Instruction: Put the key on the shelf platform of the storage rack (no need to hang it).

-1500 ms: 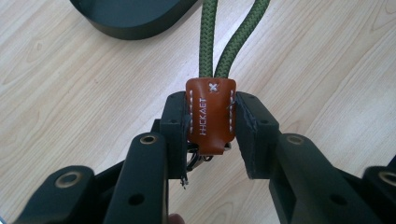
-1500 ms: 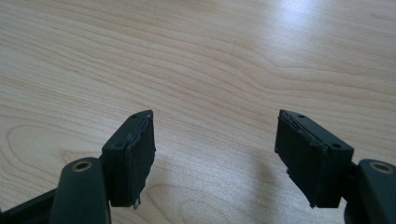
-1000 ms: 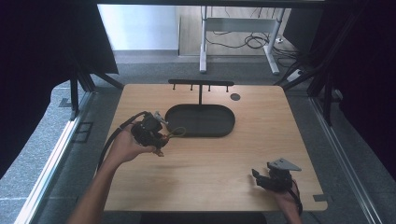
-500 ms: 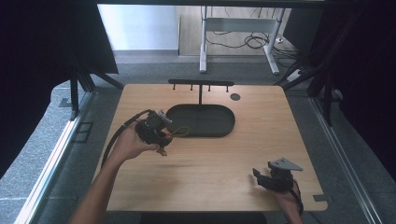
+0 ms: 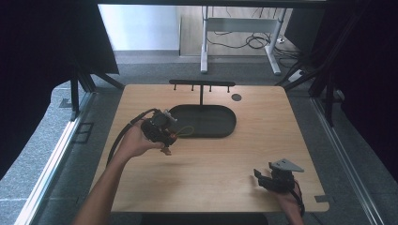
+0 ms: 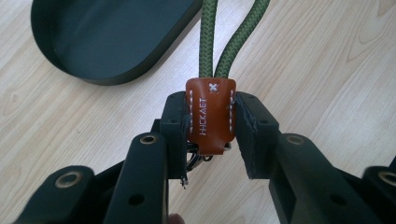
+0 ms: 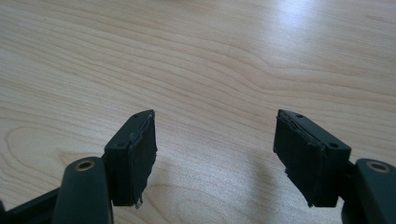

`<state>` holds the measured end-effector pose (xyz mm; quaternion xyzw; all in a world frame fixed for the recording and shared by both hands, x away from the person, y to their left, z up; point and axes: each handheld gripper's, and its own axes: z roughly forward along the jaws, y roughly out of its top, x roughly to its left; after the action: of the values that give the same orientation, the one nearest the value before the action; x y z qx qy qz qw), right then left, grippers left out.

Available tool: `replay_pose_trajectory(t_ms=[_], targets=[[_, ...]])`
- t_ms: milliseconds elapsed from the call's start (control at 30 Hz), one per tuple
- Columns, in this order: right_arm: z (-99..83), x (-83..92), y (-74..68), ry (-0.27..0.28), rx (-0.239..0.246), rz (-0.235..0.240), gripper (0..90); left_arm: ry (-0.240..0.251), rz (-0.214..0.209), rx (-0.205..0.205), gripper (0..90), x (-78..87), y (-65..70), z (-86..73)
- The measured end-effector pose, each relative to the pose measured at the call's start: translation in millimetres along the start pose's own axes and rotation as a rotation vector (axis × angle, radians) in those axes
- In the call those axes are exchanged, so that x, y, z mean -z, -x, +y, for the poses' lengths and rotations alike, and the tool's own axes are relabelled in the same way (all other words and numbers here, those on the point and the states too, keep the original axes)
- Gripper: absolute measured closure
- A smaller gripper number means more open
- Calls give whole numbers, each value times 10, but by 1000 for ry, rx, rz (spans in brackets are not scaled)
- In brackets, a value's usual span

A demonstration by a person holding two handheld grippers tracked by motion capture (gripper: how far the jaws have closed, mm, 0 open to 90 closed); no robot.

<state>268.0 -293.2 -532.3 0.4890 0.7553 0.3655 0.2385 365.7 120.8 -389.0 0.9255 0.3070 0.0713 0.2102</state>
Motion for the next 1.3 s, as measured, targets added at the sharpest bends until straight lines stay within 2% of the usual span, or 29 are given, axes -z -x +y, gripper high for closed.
replay_pose_trajectory(t_ms=[633,967,1300], targets=[[6,3,31,11,-4,-5,314,-17,-5,-25,666,-47,-28,206],[27,7,49,20,-2,-6,318,-22,-9,-13,665,-89,-74,246],[17,-2,44,16,2,-6,319,-24,7,-40,665,-49,-76,433]])
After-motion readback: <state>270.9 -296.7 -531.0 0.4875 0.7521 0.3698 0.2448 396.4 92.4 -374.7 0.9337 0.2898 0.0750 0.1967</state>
